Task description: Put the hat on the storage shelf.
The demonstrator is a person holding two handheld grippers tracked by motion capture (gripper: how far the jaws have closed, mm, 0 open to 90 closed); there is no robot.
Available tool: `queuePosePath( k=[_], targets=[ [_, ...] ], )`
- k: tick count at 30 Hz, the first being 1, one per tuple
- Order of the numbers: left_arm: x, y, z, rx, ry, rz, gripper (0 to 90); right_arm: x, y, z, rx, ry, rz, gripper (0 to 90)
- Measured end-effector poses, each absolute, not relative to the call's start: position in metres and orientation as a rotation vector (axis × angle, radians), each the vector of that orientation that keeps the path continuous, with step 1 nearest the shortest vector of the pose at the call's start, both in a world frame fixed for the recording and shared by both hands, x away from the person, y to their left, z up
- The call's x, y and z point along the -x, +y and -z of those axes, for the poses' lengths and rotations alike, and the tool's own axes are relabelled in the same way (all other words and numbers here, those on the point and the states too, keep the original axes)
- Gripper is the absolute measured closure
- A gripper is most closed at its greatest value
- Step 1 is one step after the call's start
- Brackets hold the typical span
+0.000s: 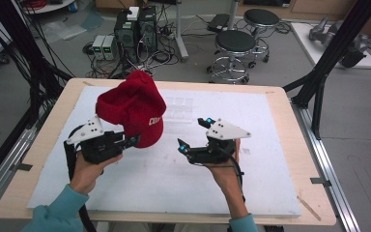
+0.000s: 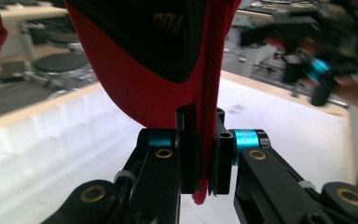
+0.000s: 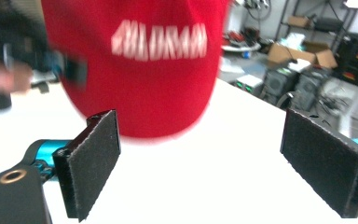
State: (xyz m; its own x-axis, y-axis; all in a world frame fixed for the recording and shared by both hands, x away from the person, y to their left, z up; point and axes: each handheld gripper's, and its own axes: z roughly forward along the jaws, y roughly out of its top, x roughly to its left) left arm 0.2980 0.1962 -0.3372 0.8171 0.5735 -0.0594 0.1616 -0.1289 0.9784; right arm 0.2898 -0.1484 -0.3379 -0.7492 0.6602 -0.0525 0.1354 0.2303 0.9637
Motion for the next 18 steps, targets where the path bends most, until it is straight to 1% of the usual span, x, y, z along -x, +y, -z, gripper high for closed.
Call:
queuePosePath(
  k=[8, 13, 18],
  targets=[
    [-0.334, 0.205, 0.317, -1.690, 0.620, -0.538, 84.9, -0.273, -0.194, 0.356, -0.830, 2.031, -1.458, 11.2],
    [-0.354, 0.206, 0.313, -1.682, 0.647, -0.581, 84.9, -0.255, -0.221, 0.368, -0.877, 1.990, -1.441, 11.2],
    [-0.371, 0.203, 0.312, -1.715, 0.655, -0.620, 84.9, -0.240, -0.242, 0.386, -0.937, 1.947, -1.425, 11.2]
  ],
)
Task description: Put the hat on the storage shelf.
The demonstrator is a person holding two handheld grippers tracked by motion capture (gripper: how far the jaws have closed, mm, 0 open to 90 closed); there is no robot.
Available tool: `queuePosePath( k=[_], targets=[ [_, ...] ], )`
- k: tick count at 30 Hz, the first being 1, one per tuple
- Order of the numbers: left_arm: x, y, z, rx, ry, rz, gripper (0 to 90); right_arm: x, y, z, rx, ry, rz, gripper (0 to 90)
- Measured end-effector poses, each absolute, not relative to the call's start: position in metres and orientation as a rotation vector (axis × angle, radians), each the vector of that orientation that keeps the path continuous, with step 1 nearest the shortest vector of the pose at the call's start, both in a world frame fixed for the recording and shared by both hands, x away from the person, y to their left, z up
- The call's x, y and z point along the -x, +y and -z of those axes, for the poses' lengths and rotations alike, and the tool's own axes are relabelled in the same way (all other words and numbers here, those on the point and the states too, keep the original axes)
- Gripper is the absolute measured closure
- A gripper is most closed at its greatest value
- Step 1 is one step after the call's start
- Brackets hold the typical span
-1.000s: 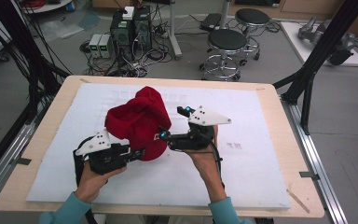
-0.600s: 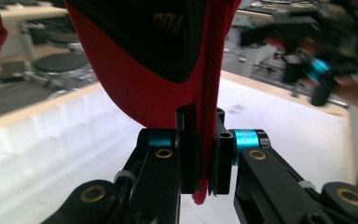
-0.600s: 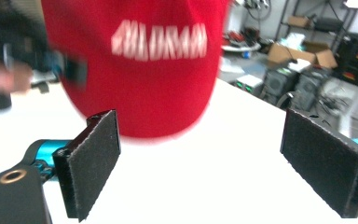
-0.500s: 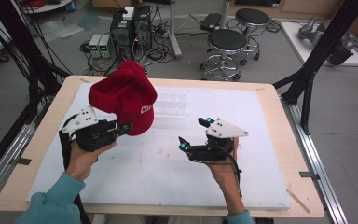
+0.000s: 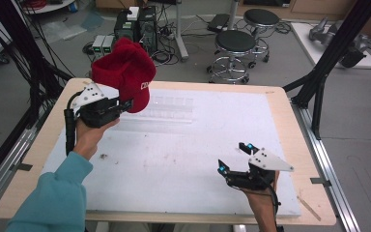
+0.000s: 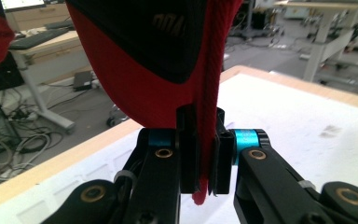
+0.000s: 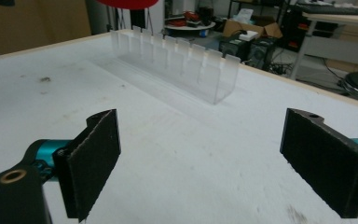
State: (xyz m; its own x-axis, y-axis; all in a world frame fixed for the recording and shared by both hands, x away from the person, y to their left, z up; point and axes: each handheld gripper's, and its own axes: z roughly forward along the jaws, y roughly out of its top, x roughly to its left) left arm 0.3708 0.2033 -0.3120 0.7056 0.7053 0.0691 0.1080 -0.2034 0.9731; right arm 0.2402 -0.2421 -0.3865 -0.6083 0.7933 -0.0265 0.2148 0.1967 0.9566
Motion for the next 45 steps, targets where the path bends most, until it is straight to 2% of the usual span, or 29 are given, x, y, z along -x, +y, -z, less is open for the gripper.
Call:
queuePosePath(
  k=[5, 11, 18, 29, 45],
  targets=[
    [-0.389, 0.202, 0.315, -1.720, 0.656, -0.656, 85.0, -0.239, -0.254, 0.409, -0.983, 1.897, -1.454, 11.1],
    [-0.413, 0.202, 0.335, -1.731, 0.734, -0.651, 84.9, -0.244, -0.256, 0.430, -1.006, 1.864, -1.487, 10.7],
    [-0.425, 0.198, 0.349, -1.764, 0.765, -0.668, 84.9, -0.248, -0.254, 0.449, -1.009, 1.834, -1.503, 10.7],
    [-0.429, 0.199, 0.363, -1.796, 0.816, -0.691, 85.0, -0.248, -0.254, 0.449, -1.035, 1.791, -1.504, 10.7],
    [-0.435, 0.199, 0.371, -1.729, 0.845, -0.669, 84.9, -0.244, -0.254, 0.450, -1.013, 1.760, -1.514, 10.7]
  ],
)
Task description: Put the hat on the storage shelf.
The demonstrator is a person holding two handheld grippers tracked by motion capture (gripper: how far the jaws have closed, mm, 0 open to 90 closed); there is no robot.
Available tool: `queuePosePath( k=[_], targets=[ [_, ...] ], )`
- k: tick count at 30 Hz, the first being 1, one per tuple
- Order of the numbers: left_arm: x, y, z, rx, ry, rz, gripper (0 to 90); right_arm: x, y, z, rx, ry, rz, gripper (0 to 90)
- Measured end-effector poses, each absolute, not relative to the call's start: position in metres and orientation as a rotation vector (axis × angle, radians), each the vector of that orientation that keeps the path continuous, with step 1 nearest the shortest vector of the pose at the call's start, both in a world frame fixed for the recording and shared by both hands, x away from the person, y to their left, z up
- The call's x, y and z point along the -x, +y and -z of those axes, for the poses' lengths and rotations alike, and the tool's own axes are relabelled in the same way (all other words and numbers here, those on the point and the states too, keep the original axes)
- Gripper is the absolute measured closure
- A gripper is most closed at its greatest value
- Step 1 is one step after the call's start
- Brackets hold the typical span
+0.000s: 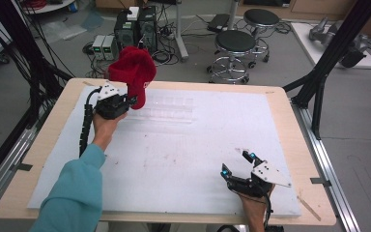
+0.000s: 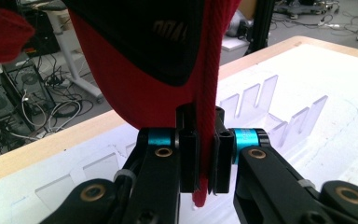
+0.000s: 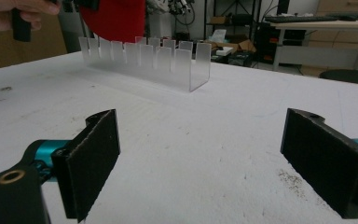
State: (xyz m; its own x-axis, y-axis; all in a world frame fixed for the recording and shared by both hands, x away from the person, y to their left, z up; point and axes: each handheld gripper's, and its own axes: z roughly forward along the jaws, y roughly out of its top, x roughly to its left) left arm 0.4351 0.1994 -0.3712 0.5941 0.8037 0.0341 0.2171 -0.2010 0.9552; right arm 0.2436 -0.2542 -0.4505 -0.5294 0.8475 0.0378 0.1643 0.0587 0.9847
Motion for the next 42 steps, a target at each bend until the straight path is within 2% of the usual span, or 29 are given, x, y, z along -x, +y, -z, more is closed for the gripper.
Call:
queuePosePath(
  k=[7, 13, 35, 40, 41, 42],
  targets=[
    [-0.436, 0.193, 0.374, -1.714, 0.884, -0.658, 84.9, -0.243, -0.255, 0.451, -1.016, 1.747, -1.523, 10.7],
    [-0.438, 0.189, 0.382, -1.764, 0.911, -0.647, 84.9, -0.243, -0.256, 0.451, -1.018, 1.745, -1.522, 10.7],
    [-0.416, 0.193, 0.402, -1.790, 0.948, -0.646, 84.1, -0.242, -0.255, 0.451, -1.016, 1.728, -1.515, 10.8],
    [-0.415, 0.194, 0.402, -1.799, 0.963, -0.632, 82.6, -0.242, -0.255, 0.451, -1.022, 1.724, -1.518, 10.8],
    [-0.415, 0.194, 0.402, -1.794, 0.973, -0.626, 81.1, -0.242, -0.255, 0.451, -1.028, 1.724, -1.517, 10.8],
    [-0.415, 0.194, 0.402, -1.792, 0.978, -0.626, 75.9, -0.242, -0.255, 0.451, -1.022, 1.724, -1.517, 10.8]
  ],
)
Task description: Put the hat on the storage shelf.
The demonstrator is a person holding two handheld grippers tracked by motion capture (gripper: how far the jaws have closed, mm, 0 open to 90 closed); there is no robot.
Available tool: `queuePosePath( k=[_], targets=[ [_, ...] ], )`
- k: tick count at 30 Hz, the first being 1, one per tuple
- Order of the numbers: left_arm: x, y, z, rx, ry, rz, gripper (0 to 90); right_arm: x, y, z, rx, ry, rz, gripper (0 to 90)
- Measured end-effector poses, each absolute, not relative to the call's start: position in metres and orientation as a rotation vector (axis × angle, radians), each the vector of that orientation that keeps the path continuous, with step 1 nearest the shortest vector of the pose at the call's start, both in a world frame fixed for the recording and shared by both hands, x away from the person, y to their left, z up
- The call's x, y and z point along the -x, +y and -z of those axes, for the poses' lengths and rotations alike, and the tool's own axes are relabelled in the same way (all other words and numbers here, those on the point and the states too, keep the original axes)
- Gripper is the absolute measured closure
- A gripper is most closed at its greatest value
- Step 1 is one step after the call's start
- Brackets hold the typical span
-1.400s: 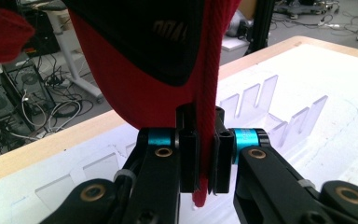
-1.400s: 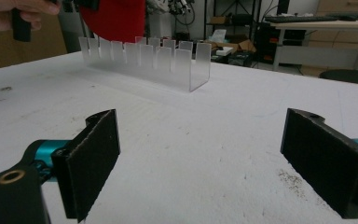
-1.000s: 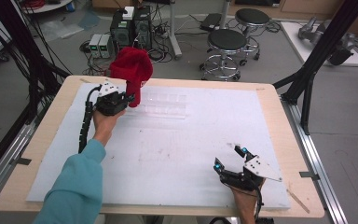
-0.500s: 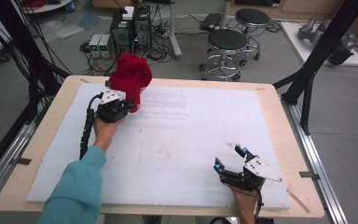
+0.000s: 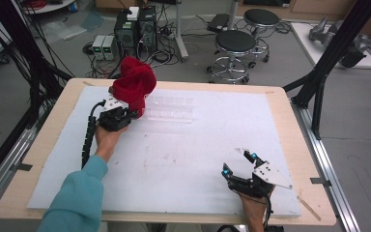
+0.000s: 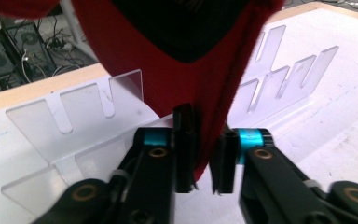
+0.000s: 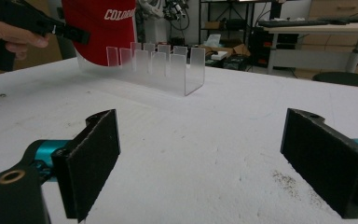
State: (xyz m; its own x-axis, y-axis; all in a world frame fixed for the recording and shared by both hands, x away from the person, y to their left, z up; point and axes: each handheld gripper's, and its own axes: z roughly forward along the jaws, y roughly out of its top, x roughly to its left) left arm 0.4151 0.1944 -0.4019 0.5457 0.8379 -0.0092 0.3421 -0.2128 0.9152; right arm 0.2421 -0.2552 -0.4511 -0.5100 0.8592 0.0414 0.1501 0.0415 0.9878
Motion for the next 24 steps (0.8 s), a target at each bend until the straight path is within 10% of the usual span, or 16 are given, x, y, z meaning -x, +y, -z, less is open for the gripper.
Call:
queuePosePath(
  k=[4, 8, 24],
  targets=[
    [-0.417, 0.200, 0.401, -1.751, 1.057, -0.628, 31.5, -0.242, -0.255, 0.451, -1.012, 1.721, -1.514, 10.8],
    [-0.414, 0.211, 0.400, -1.752, 1.043, -0.567, 19.3, -0.241, -0.255, 0.451, -1.012, 1.720, -1.512, 10.8],
    [-0.316, 0.270, 0.411, -1.664, 0.815, -0.640, 18.3, -0.242, -0.254, 0.451, -1.011, 1.728, -1.504, 10.7]
  ],
)
